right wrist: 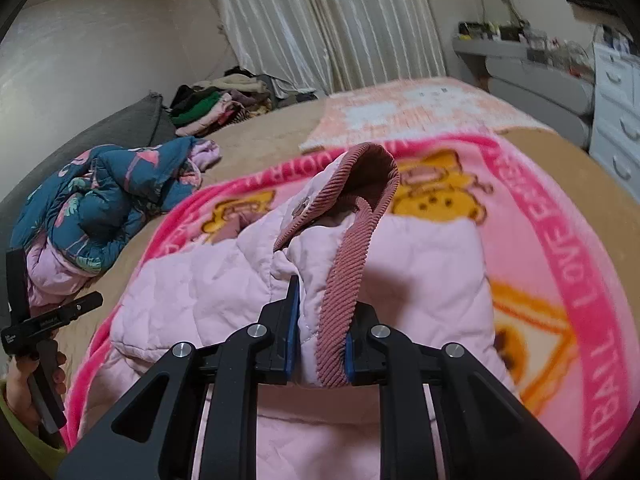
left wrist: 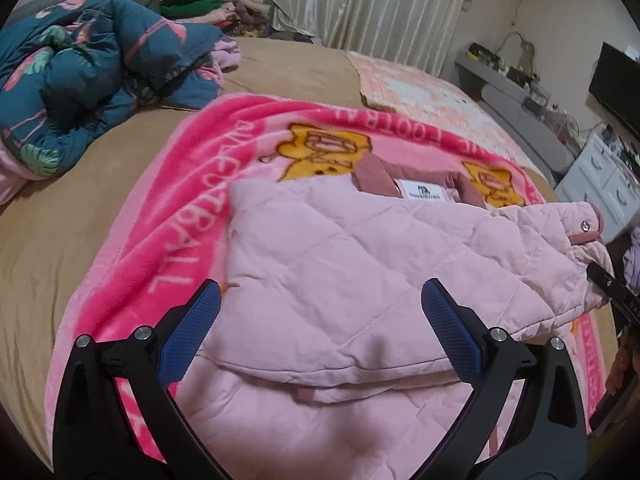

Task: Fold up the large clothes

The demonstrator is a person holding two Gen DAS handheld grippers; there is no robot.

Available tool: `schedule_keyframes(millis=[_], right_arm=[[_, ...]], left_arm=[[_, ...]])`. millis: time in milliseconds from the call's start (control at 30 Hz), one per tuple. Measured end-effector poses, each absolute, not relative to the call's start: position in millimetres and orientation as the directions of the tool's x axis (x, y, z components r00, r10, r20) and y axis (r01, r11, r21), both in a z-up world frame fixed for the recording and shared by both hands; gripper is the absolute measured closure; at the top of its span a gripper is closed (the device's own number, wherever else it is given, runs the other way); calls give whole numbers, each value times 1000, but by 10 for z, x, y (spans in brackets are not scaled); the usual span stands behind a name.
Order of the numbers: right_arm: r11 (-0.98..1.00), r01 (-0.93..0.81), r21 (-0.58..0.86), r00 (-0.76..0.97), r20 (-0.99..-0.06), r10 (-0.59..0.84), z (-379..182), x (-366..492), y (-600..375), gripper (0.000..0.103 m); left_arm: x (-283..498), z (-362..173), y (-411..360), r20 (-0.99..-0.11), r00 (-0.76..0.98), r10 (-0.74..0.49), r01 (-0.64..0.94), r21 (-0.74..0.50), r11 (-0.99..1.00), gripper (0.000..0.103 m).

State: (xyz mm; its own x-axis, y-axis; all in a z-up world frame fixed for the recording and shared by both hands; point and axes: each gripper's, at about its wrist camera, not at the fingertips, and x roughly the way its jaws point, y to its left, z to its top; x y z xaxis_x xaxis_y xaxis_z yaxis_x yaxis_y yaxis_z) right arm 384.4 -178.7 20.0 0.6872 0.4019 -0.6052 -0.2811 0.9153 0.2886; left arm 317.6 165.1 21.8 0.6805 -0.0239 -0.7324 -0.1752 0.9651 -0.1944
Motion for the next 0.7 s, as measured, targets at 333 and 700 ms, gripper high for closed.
schedule_keyframes(millis=[333, 700], right_arm=[[932, -239, 271, 661, -658, 361, -17, 3814, -1760, 82], [973, -189, 133, 700, -676, 229, 60, 3707, -1734, 55]], left_arm=[[3355, 64, 1406, -755, 651, -76, -110, -193, 975, 9], [3515, -279, 1254, -818, 567, -100, -74, -172, 982, 10]])
